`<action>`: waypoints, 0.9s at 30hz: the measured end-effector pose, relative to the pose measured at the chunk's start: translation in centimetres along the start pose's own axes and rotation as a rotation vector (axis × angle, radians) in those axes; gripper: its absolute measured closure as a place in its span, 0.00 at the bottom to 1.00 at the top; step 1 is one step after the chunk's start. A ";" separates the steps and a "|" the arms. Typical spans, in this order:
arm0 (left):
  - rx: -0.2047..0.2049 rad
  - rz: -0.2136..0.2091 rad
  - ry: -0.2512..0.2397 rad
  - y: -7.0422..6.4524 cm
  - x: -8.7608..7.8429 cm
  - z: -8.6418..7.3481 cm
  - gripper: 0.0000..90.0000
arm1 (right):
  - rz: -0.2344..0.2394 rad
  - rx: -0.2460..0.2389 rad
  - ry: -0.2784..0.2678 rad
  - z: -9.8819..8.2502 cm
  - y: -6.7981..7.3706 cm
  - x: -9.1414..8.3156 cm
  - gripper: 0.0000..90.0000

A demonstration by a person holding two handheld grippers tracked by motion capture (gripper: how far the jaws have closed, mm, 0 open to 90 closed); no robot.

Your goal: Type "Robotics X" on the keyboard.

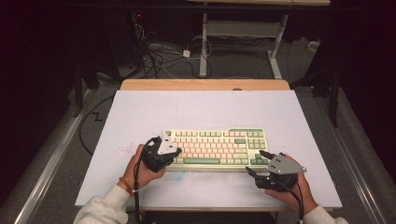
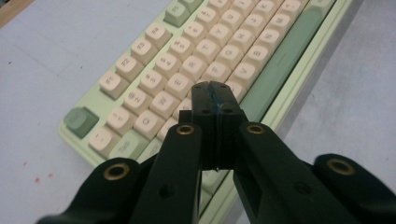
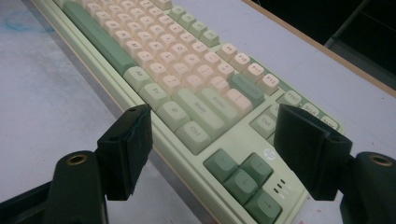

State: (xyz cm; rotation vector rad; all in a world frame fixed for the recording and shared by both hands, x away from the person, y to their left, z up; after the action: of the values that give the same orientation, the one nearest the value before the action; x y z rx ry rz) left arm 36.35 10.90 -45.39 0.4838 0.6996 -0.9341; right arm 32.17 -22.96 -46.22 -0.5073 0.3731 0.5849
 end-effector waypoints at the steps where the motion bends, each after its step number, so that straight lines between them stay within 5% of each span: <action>1: -0.001 -0.001 0.001 0.1 0.3 0.3 0.98 | -0.002 -0.003 0.000 0.0 0.0 0.0 0.31; 14: 0.023 -0.024 0.043 0.3 3.6 3.3 0.97 | 0.005 -0.007 0.010 -0.3 0.1 0.2 0.31; 27: 0.010 -0.027 0.086 0.9 5.9 4.2 0.96 | 0.015 -0.018 0.022 -0.4 0.3 0.4 0.31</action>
State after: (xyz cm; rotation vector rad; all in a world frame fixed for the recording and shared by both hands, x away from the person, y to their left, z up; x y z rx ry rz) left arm 40.90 5.41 -46.73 0.5267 0.7810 -0.9470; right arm 32.23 -22.78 -46.88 -0.5291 0.3927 0.5983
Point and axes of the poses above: each handheld gripper's, and its own axes: x roughly forward along the jaws, z roughly out of its top, y roughly to its left, the point moved 3 cm from there along x, roughly forward along the jaws, and after that the axes turned 6 degrees about -z, right-handed, at the moved point
